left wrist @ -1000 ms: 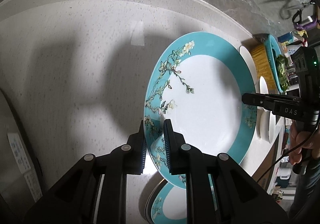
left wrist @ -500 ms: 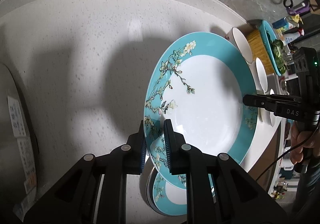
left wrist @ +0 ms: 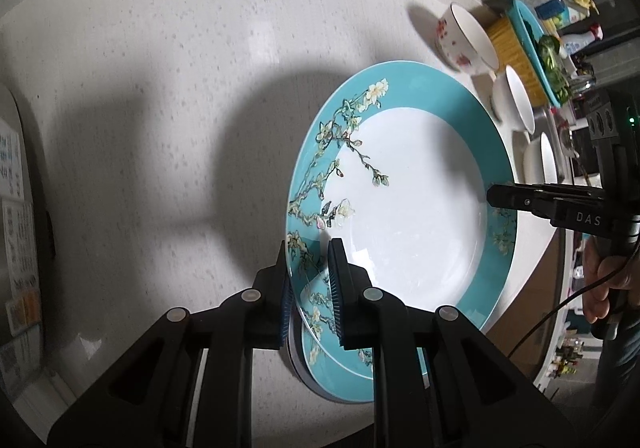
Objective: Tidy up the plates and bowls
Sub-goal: 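Lower the teal floral plate onto the stack and open both tools, then reach both tools to the large white plate by the sink and grip its rim, then carry the white plate across the counter, set it down, open both tools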
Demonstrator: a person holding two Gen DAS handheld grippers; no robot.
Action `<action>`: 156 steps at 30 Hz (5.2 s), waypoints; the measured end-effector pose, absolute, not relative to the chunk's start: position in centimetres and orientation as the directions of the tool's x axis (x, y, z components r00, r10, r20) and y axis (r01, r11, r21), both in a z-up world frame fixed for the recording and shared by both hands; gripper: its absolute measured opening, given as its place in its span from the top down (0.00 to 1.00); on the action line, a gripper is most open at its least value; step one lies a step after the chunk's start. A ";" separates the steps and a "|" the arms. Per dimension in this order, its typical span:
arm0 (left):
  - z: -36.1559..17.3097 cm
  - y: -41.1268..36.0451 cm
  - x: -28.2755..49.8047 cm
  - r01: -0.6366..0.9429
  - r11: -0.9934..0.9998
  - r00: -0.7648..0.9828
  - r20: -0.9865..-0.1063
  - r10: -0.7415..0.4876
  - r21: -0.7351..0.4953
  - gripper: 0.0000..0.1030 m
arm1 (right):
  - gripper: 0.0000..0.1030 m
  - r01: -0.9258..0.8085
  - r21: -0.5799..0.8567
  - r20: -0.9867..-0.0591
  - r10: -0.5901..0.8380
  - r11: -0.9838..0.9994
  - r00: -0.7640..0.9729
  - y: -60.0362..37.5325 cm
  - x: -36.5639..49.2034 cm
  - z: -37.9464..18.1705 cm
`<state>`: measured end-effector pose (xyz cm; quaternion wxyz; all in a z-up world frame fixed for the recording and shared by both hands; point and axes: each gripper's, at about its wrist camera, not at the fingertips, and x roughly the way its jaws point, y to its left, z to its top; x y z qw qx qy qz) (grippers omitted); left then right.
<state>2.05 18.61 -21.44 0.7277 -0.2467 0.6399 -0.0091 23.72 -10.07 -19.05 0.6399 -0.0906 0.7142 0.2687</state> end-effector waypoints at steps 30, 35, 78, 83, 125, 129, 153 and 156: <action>-22.4 12.7 -2.4 -0.188 0.939 0.157 -0.952 -0.262 -0.289 0.87 | 0.83 -0.443 0.213 -0.977 0.174 0.871 -0.126 -13.0 14.4 -22.1; -22.8 11.4 -2.5 -0.144 0.965 0.158 -0.967 -0.198 -0.221 0.81 | 0.81 -0.477 0.160 -0.987 0.141 0.864 -0.076 -11.8 12.8 -22.2; -14.7 -11.7 10.7 -0.191 0.861 0.493 -0.804 -0.332 -0.472 0.18 | 0.24 -0.417 0.433 -0.766 0.570 0.799 0.297 -37.3 21.3 -11.0; -17.1 -21.1 16.1 -0.198 0.872 0.428 -0.840 -0.334 -0.448 0.13 | 0.17 -0.363 0.410 -0.804 0.520 0.837 0.290 -46.4 27.5 -11.3; -28.3 -32.4 26.8 -0.235 0.948 0.217 -0.962 -0.165 -0.216 0.90 | 0.85 -0.495 0.423 -0.888 0.457 0.759 -0.059 -47.9 35.9 -21.6; -28.3 -32.5 27.1 -0.240 0.945 0.223 -0.960 -0.169 -0.222 0.91 | 0.89 -0.507 0.396 -0.901 0.430 0.766 -0.054 -47.6 35.6 -21.6; -24.9 -27.6 19.7 -0.341 0.912 0.287 -0.949 -0.129 -0.227 0.94 | 0.91 -0.532 0.407 -0.902 0.418 0.743 -0.107 -44.0 31.8 -20.4; -24.2 -26.0 17.7 -0.356 0.906 0.293 -0.948 -0.122 -0.227 0.94 | 0.91 -0.545 0.411 -0.900 0.419 0.730 -0.118 -42.4 30.7 -19.9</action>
